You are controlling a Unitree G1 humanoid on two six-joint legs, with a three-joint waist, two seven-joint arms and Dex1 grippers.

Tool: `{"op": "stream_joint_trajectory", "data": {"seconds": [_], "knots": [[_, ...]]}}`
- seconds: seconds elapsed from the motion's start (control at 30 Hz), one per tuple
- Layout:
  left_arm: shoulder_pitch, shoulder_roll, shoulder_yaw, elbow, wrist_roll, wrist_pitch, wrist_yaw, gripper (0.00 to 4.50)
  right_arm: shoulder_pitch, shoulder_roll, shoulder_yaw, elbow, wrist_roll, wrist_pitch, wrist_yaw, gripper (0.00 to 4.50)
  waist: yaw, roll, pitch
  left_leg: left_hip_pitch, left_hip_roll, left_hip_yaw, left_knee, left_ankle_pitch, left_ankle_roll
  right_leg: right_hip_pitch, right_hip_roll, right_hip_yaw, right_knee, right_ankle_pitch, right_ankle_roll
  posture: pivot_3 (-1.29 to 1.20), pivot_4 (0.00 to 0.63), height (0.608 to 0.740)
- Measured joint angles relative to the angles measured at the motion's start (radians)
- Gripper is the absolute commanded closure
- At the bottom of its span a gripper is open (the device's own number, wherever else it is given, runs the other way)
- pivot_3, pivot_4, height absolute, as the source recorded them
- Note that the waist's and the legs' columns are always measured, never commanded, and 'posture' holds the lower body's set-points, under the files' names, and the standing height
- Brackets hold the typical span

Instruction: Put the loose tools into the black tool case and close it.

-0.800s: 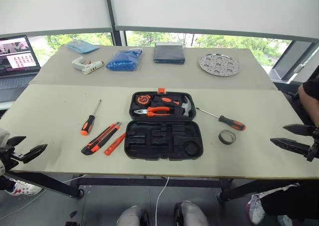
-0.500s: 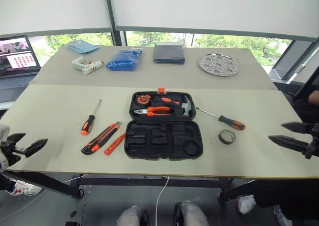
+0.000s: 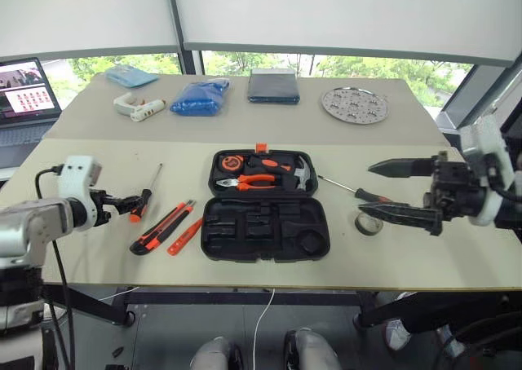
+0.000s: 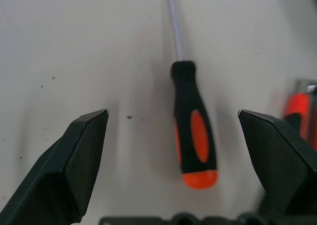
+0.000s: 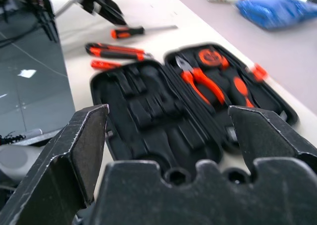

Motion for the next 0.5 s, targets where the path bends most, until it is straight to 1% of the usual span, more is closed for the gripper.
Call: {"op": "stream_joint_trajectory", "data": {"seconds": [0.03,0.1,0.13,0.17,0.27,0.3,0.33,0.37,0.4,0.43,0.5], "knots": [[-0.025,-0.013,-0.024,0.034,0.014,-0.005,-0.003,0.0,-0.008,0.004,0.018,-0.013,-0.001,-0.001,0.002,0.02,0.001,0.0,0.0,0.0,0.0,0.0,0.0,0.0,0.0,0.0,0.0,0.0,0.0,0.0,0.0,0.0,0.15,0.718],[-0.069,-0.028,-0.07,0.108,0.053,-0.036,-0.006,0.51,-0.027,0.021,0.046,-0.025,-0.003,-0.011,0.002,0.0,0.001,0.0,0.0,0.0,0.0,0.0,0.001,0.0,0.0,0.0,0.0,0.0,0.0,0.0,0.0,0.0,0.15,0.718],[-0.094,-0.028,-0.095,0.156,0.075,-0.067,-0.016,0.69,-0.033,0.029,0.06,-0.031,-0.006,-0.02,0.002,0.0,0.003,0.0,0.0,0.001,0.0,0.0,0.001,0.0,0.0,0.001,0.0,0.0,0.0,0.0,0.0,0.0,0.15,0.718],[-0.107,-0.029,-0.104,0.184,0.09,-0.085,-0.022,1.09,-0.034,0.035,0.069,-0.035,-0.008,-0.023,0.002,0.0,0.003,0.0,0.0,0.001,0.0,0.001,0.001,0.0,0.0,0.001,0.0,0.0,0.001,0.0,0.0,0.0,0.15,0.718],[-0.126,-0.033,-0.11,0.244,0.108,-0.124,-0.053,2.03,-0.031,0.043,0.084,-0.041,-0.019,-0.033,-0.002,0.0,0.004,0.0,0.0,0.002,0.0,0.0,0.002,0.0,0.0,0.001,-0.001,0.001,0.003,0.0,-0.001,0.0,0.15,0.718],[-0.127,-0.034,-0.11,0.253,0.11,-0.138,-0.064,2.53,-0.027,0.043,0.084,-0.047,-0.024,-0.039,-0.001,0.0,0.004,0.0,0.0,0.002,0.0,0.0,0.003,0.0,0.0,0.001,-0.002,0.001,0.005,-0.001,-0.001,0.0,0.15,0.718],[-0.126,-0.035,-0.11,0.261,0.111,-0.16,-0.078,2.88,-0.018,0.042,0.084,-0.054,-0.029,-0.047,0.0,0.0,0.004,0.0,0.0,0.002,0.0,0.0,0.005,0.0,0.0,0.001,-0.003,0.001,0.007,-0.001,-0.001,0.0,0.15,0.718],[-0.123,-0.036,-0.111,0.268,0.112,-0.185,-0.091,3.13,-0.008,0.042,0.083,-0.059,-0.033,-0.051,0.001,0.0,0.004,0.0,0.0,0.002,0.0,0.0,0.005,0.0,0.0,0.001,-0.004,0.001,0.008,-0.002,-0.001,0.0,0.15,0.718],[-0.119,-0.036,-0.113,0.28,0.116,-0.23,-0.116,3.56,0.013,0.04,0.082,-0.064,-0.038,-0.055,0.004,0.0,0.005,-0.001,0.0,0.001,0.0,0.0,0.006,0.0,0.0,0.0,-0.005,0.001,0.009,-0.002,-0.001,0.0,0.15,0.718],[-0.119,-0.035,-0.112,0.292,0.122,-0.279,-0.144,3.67,0.035,0.033,0.082,-0.064,-0.043,-0.055,0.008,0.0,0.005,-0.002,0.001,0.0,0.0,0.0,0.007,0.0,0.0,-0.001,-0.006,0.001,0.01,-0.002,-0.001,0.0,0.15,0.718],[-0.124,-0.035,-0.11,0.303,0.121,-0.384,-0.222,3.67,0.071,0.013,0.078,-0.065,-0.043,-0.055,0.021,0.0,0.006,-0.003,0.002,-0.003,0.0,-0.001,0.009,0.0,0.0,-0.003,-0.007,0.0,0.011,-0.001,-0.002,0.0,0.15,0.718]]}}
